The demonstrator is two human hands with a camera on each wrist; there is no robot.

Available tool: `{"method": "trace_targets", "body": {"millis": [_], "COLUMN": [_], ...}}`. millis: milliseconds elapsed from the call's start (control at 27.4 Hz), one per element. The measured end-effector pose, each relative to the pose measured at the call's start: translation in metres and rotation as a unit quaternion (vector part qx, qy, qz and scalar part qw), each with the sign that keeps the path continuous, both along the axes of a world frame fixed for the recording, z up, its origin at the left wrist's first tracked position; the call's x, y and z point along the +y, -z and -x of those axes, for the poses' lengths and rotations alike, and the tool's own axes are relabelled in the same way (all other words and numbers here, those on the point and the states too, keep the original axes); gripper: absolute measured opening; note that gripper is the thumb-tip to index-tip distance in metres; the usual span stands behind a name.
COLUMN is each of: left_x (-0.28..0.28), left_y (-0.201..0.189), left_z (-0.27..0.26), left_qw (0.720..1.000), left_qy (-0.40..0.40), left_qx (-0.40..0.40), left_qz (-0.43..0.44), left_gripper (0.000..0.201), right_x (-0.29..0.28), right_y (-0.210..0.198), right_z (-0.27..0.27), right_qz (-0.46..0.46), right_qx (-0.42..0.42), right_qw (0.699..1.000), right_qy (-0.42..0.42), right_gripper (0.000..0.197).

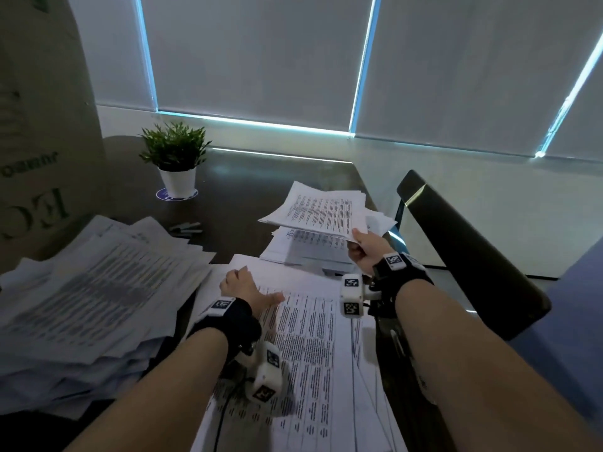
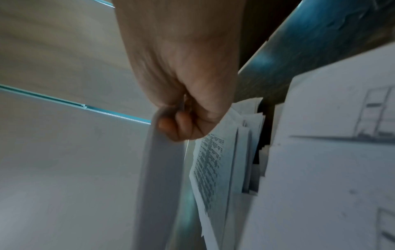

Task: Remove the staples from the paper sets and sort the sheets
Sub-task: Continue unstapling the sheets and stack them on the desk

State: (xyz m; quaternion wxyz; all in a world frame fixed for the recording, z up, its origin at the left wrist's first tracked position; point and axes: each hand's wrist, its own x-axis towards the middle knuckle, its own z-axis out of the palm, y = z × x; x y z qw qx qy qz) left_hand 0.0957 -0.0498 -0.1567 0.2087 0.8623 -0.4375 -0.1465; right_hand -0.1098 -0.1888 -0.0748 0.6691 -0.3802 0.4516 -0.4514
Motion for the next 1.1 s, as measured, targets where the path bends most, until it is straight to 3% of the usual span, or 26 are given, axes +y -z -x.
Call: {"method": "trace_targets", "body": {"millis": [73,146,292,402,548,658,731,768,841,877,951,987,1097], "left_x": [0.002,0.001,-0.009,-0.010,-0.007,-0.001,0.004,0.005,0.003,-0.002,0.005,0.012,0.020], "left_y": [-0.002,-0.004,-0.001,-0.001,-0.010,-0.023,-0.033,-0.034,-0.033,-0.028,-0.037,-0.045,-0.050], "left_z": [0.001,-0.002,-0.011,-0.010,-0.011,-0.015,-0.016,-0.018,-0.023,-0.028,-0.018,-0.012,0.003], "left_qw": [0.999,0.998,0.996,0.994,0.990,0.990,0.991,0.991,0.993,0.995,0.997,0.998,0.997], "left_qy": [-0.029,-0.052,-0.072,-0.095,-0.110,-0.090,-0.068,-0.065,-0.065,-0.059,-0.035,-0.022,0.010], "left_qx": [0.016,0.014,0.038,0.041,0.086,0.104,0.108,0.102,0.072,0.065,0.040,0.032,0.036], "left_qz": [0.019,0.024,0.037,0.041,0.014,-0.030,-0.043,-0.054,-0.060,-0.054,-0.056,-0.052,-0.071], "left_gripper": [0.101,0.096,0.090,0.086,0.084,0.063,0.050,0.052,0.064,0.063,0.053,0.050,0.045], "right_x": [-0.006,-0.002,0.033,0.059,0.059,0.070,0.080,0.085,0.090,0.091,0.093,0.092,0.090], "right_y": [0.006,0.013,0.029,0.042,0.045,0.043,0.040,0.036,0.031,0.028,0.019,0.015,0.003], "right_z": [-0.011,-0.022,-0.045,-0.053,-0.052,-0.053,-0.052,-0.050,-0.046,-0.041,-0.025,-0.015,0.024], "right_qz": [-0.038,-0.071,-0.120,-0.055,-0.018,0.037,0.097,0.135,0.196,0.207,0.217,0.233,0.250], "right_qx": [-0.025,0.002,0.038,0.138,0.170,0.223,0.307,0.359,0.423,0.437,0.472,0.511,0.658], "right_qw": [0.999,0.997,0.988,0.976,0.973,0.955,0.912,0.879,0.820,0.807,0.797,0.777,0.682], "right_qy": [0.021,0.016,-0.092,-0.157,-0.153,-0.193,-0.252,-0.283,-0.331,-0.338,-0.310,-0.284,-0.199], "right_gripper": [0.011,0.008,0.011,0.017,0.020,0.012,0.039,0.047,0.051,0.050,0.044,0.040,0.037]}}
